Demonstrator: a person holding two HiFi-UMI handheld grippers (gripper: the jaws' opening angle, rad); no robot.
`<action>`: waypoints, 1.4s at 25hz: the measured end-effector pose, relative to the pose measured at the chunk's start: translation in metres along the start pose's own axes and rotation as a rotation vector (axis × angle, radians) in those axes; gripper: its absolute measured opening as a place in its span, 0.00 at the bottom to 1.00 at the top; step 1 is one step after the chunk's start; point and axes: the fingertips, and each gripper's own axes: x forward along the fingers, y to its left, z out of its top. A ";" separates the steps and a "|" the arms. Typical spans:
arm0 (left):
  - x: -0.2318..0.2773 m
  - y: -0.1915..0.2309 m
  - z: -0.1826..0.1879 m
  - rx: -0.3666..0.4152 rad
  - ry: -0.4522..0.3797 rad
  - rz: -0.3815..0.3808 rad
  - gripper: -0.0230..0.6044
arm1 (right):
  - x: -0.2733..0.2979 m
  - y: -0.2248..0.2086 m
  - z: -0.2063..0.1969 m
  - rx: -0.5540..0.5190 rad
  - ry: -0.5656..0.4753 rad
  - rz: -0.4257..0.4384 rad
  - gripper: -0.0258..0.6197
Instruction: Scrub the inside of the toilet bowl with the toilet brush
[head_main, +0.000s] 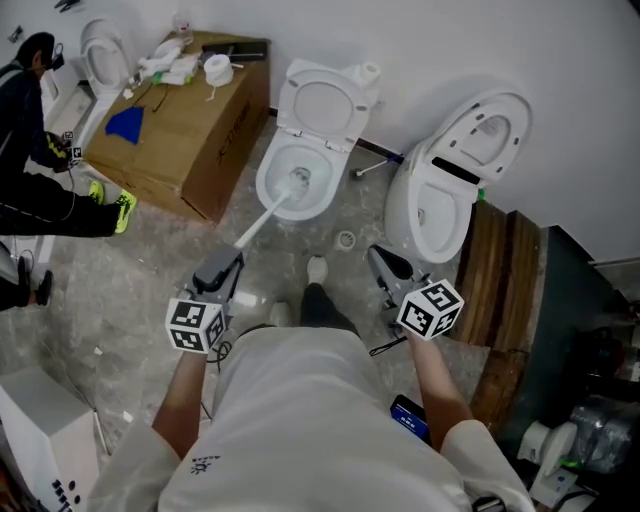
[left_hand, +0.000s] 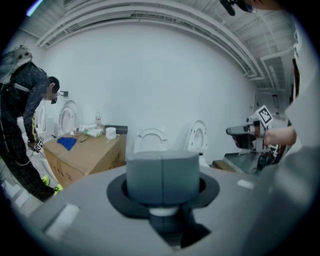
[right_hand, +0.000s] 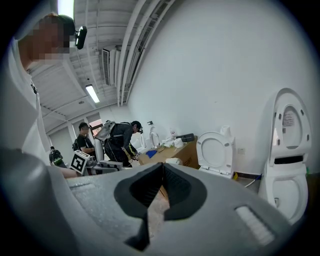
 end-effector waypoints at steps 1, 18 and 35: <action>0.001 0.000 0.001 -0.004 -0.003 0.002 0.27 | 0.002 -0.002 0.000 0.002 0.003 0.004 0.04; 0.096 0.009 0.030 0.061 0.083 0.032 0.27 | 0.063 -0.088 0.044 0.018 0.033 0.067 0.04; 0.190 -0.013 0.073 0.035 0.096 0.117 0.27 | 0.097 -0.199 0.078 0.030 0.059 0.160 0.04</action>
